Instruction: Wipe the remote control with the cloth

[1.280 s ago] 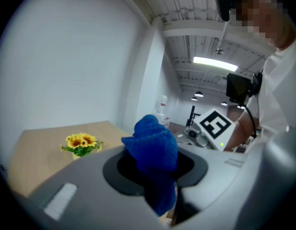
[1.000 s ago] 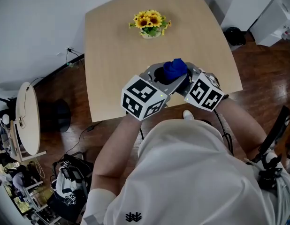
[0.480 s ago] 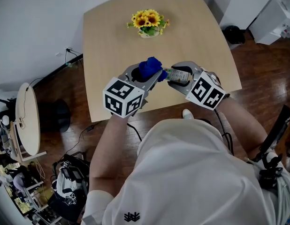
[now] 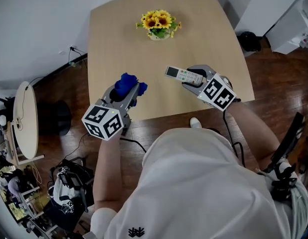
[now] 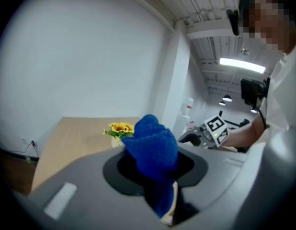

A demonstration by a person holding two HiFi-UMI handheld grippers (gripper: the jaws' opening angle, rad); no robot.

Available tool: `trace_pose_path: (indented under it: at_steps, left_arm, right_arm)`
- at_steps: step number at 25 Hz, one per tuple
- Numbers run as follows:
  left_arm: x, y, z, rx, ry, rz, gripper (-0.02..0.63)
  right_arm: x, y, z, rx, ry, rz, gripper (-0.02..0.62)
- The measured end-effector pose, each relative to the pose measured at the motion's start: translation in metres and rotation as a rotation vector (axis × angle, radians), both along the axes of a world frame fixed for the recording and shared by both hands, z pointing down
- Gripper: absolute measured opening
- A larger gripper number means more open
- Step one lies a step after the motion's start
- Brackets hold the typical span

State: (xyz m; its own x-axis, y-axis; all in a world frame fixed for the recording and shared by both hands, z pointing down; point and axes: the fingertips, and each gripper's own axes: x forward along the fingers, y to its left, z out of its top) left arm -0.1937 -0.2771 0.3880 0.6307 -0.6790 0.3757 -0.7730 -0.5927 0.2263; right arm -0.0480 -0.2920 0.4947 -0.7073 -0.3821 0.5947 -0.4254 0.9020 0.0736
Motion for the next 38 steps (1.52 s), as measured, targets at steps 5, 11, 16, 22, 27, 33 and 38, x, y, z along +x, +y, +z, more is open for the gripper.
trace_pose_path:
  at_steps: [5, 11, 16, 22, 27, 33, 38]
  left_arm:
    - [-0.011, 0.042, 0.006, -0.041, 0.044, -0.068, 0.143]
    - [0.004, 0.085, -0.015, -0.04, 0.14, -0.098, 0.143]
    - [0.015, 0.099, -0.022, -0.042, 0.168, -0.109, 0.143]
    - [0.021, 0.101, -0.012, -0.067, 0.174, -0.138, 0.143]
    - [0.026, 0.111, -0.008, -0.075, 0.191, -0.146, 0.143]
    - [0.025, 0.116, -0.007, -0.072, 0.177, -0.159, 0.143]
    - [0.024, 0.12, -0.004, -0.08, 0.168, -0.162, 0.143]
  right_arm:
    - [0.009, -0.025, 0.055, -0.057, 0.026, 0.042, 0.216]
    - [0.01, -0.041, 0.104, -0.097, 0.089, 0.047, 0.216]
    - [0.01, -0.053, 0.15, -0.147, 0.166, 0.035, 0.216]
    - [0.005, -0.06, 0.182, -0.198, 0.22, 0.007, 0.216]
    - [0.003, -0.061, 0.196, -0.197, 0.276, -0.026, 0.218]
    - [0.001, -0.061, 0.204, -0.209, 0.329, -0.038, 0.218]
    - [0.002, -0.063, 0.211, -0.212, 0.338, -0.044, 0.219]
